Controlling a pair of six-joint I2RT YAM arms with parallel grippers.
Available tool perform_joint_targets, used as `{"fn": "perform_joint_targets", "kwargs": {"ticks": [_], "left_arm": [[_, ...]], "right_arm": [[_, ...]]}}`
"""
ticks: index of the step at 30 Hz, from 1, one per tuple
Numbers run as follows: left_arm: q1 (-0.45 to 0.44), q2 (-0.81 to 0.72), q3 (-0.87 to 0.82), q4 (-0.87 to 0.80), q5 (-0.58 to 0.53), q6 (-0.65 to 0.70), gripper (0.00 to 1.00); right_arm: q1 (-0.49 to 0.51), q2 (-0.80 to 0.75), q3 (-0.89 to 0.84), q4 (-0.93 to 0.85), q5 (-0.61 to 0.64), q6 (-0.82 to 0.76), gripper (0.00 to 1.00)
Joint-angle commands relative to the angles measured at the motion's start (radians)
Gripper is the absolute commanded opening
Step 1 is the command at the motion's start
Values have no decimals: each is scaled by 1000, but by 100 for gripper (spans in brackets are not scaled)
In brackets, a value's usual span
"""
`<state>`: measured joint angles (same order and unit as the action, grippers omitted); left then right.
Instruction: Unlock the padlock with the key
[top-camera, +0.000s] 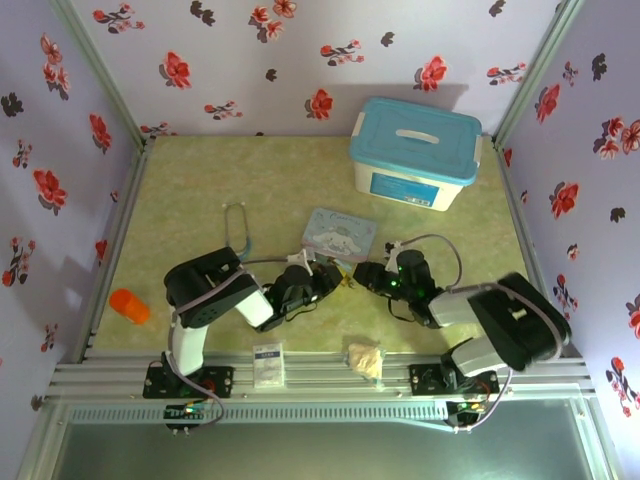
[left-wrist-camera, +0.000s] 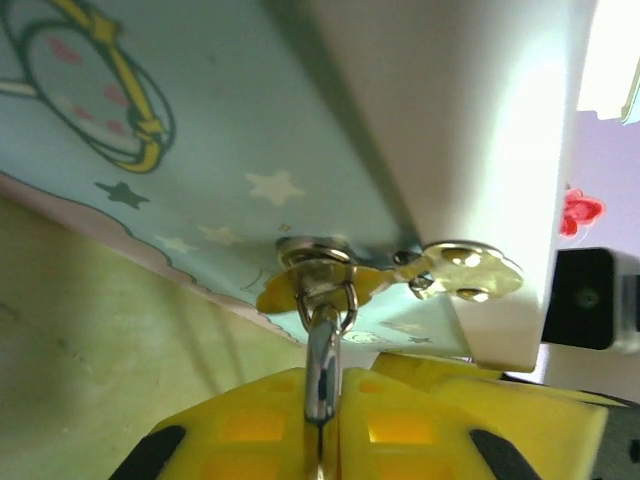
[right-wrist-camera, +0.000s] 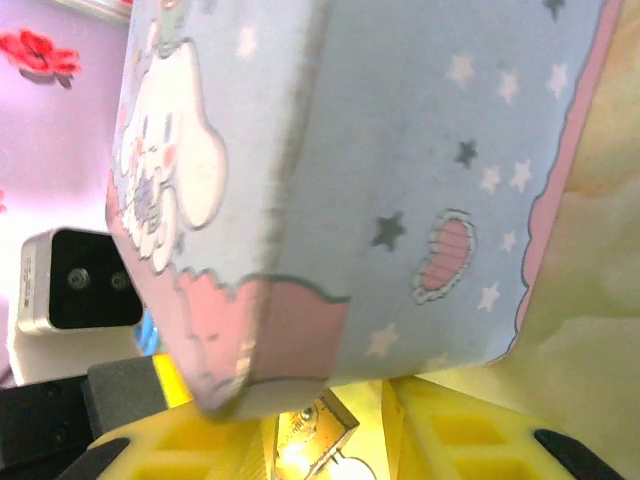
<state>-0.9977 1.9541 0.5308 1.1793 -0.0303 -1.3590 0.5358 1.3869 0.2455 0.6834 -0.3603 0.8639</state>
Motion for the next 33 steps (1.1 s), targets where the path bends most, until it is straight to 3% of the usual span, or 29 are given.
{"fn": "perform_joint_targets", "kwargs": {"ticks": [1, 5, 10, 20, 26, 33], "left_arm": [[-5, -40, -9, -59, 29, 22, 0], [3, -40, -7, -61, 31, 22, 0], [5, -46, -12, -69, 39, 21, 0], [5, -60, -22, -65, 46, 9, 0], [5, -61, -18, -51, 64, -4, 0], [5, -56, -20, -22, 93, -34, 0]], "right_arm": [[17, -112, 51, -358, 142, -216, 34], [43, -176, 56, -443, 168, -307, 34], [231, -206, 97, -558, 360, -432, 35], [367, -96, 152, -555, 544, -543, 35], [408, -2, 198, -526, 634, -613, 31], [410, 50, 180, -406, 621, -661, 19]]}}
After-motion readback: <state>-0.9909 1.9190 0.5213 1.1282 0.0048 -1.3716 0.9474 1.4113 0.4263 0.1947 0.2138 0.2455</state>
